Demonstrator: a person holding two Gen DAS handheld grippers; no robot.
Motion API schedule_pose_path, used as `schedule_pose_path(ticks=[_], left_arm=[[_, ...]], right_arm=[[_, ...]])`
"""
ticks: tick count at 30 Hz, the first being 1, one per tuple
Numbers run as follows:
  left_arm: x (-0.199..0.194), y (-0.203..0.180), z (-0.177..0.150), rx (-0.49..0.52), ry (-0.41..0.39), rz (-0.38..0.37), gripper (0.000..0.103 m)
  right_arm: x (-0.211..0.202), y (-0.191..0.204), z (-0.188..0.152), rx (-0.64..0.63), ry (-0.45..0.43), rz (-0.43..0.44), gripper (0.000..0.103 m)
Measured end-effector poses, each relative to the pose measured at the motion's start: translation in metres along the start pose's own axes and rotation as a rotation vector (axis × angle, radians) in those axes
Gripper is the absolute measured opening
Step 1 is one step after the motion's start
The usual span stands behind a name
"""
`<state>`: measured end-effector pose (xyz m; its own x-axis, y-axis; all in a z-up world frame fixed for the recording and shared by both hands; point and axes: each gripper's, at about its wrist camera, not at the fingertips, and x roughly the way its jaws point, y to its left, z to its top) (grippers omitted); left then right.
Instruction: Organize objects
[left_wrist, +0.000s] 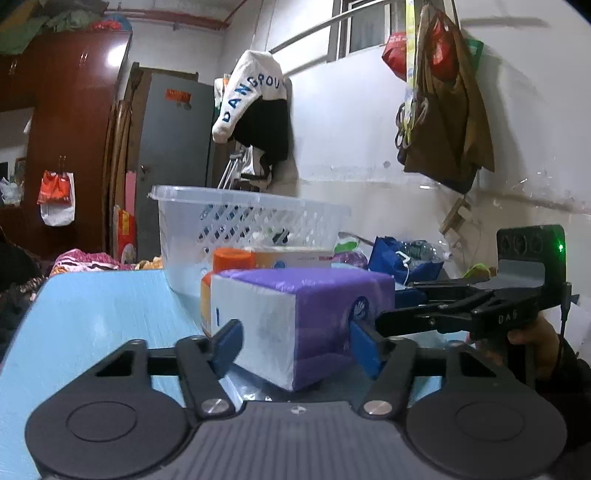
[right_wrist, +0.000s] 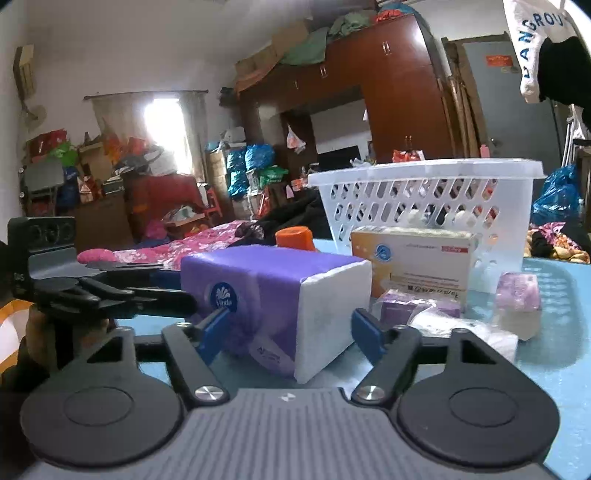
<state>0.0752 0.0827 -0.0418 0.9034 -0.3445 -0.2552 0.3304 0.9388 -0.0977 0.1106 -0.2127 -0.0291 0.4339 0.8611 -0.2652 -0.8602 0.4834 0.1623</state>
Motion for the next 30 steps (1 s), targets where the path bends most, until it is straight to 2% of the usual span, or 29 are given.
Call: schedule_pose_path(ticks=[1, 2, 8, 11, 18, 30], left_arm=[[0.003, 0.001, -0.001, -0.004, 0.010, -0.010, 0.057], [0.004, 0.002, -0.002, -0.007, 0.013, -0.011, 0.057], [0.002, -0.002, -0.004, 0.008, -0.006, -0.001, 0.054], [-0.001, -0.006, -0.006, 0.034, -0.021, 0.008, 0.053], [-0.011, -0.010, -0.007, 0.060, -0.066, -0.031, 0.052], [-0.016, -0.030, 0.003, 0.106, -0.130, -0.039, 0.051]], right_arm=[[0.000, 0.001, 0.000, -0.004, 0.002, 0.001, 0.064], [-0.001, 0.002, 0.000, -0.007, 0.001, -0.003, 0.062], [-0.004, 0.007, -0.006, -0.043, -0.022, -0.017, 0.058], [-0.007, 0.010, -0.009, -0.059, -0.034, -0.026, 0.056], [-0.019, 0.017, -0.012, -0.094, -0.082, -0.033, 0.054], [-0.027, 0.017, -0.001, -0.143, -0.150, -0.057, 0.053]])
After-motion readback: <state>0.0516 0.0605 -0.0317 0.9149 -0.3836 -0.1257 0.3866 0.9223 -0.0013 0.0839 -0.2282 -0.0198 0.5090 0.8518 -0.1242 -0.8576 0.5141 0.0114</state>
